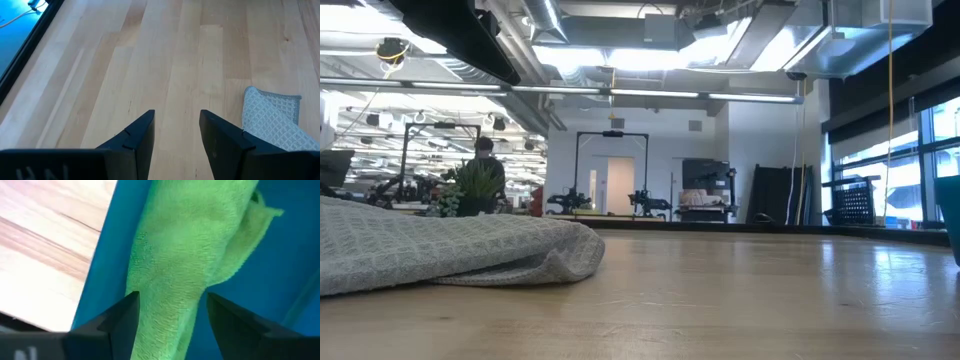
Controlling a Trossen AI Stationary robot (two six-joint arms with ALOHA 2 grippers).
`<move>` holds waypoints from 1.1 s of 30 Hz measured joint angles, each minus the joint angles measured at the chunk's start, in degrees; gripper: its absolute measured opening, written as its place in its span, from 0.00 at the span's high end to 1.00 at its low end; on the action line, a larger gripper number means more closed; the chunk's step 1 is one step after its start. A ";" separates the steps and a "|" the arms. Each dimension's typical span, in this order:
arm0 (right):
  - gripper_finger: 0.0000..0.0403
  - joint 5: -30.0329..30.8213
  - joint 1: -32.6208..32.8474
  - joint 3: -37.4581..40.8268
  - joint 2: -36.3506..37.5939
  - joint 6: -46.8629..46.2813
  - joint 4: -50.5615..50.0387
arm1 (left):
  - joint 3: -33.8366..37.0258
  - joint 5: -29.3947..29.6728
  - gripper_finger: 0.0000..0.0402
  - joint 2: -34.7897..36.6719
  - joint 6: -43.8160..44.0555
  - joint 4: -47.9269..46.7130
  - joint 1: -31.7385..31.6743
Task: Roll microfiber towels into tight, uniform cylinder then place into a basket
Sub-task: Roll the gray microfiber cloth
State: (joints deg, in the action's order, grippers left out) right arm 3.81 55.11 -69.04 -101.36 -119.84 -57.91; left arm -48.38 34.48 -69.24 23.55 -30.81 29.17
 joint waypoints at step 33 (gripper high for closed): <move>0.43 42.50 -19.90 -4.79 3.63 47.25 12.13 | 0.52 -19.84 0.63 -0.15 41.29 -19.70 -0.70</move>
State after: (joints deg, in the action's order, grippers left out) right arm 46.32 35.21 -73.82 -97.73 -72.58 -45.78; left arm -47.86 14.64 -69.38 64.84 -50.51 28.47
